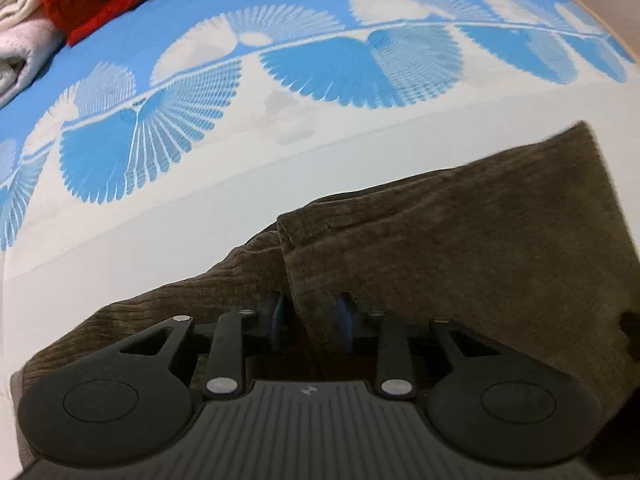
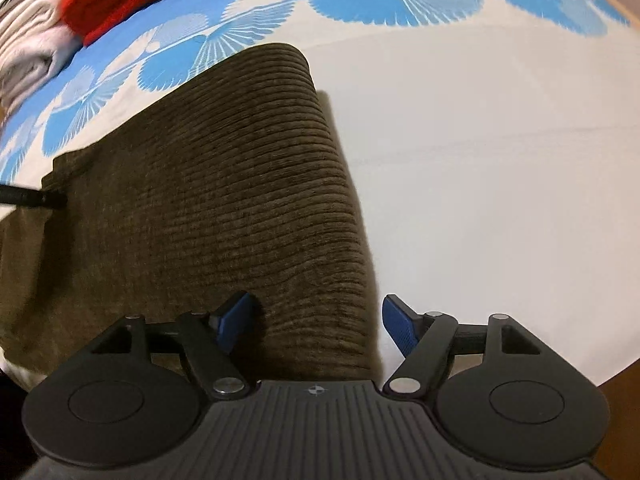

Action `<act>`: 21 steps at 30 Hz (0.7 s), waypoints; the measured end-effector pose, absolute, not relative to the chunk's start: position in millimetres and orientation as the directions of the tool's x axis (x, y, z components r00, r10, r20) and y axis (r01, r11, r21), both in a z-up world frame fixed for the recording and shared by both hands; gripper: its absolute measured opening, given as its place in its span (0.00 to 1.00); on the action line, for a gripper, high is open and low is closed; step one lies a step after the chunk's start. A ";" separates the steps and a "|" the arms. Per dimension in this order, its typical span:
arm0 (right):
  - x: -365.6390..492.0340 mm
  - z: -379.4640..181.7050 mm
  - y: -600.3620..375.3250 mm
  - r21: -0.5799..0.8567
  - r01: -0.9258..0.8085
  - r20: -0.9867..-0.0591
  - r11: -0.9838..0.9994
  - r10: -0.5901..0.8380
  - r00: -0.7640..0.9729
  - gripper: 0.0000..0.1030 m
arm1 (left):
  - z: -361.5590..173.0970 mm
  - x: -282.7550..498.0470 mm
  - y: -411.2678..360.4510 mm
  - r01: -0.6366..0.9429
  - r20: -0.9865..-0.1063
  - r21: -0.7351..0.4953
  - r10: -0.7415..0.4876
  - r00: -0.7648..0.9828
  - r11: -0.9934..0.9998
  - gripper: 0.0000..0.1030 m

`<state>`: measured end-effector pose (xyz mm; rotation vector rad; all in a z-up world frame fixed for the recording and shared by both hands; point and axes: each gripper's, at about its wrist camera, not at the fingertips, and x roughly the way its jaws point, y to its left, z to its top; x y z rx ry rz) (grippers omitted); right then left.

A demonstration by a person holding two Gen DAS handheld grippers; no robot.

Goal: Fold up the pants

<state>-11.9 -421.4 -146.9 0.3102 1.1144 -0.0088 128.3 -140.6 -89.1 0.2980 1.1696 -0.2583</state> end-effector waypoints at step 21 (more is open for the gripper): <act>-5.3 -141.9 -411.0 0.205 0.216 -0.884 0.955 0.086 0.460 0.55 | -103.6 36.6 -154.4 0.745 -0.984 0.069 -0.080 0.162 0.663 0.44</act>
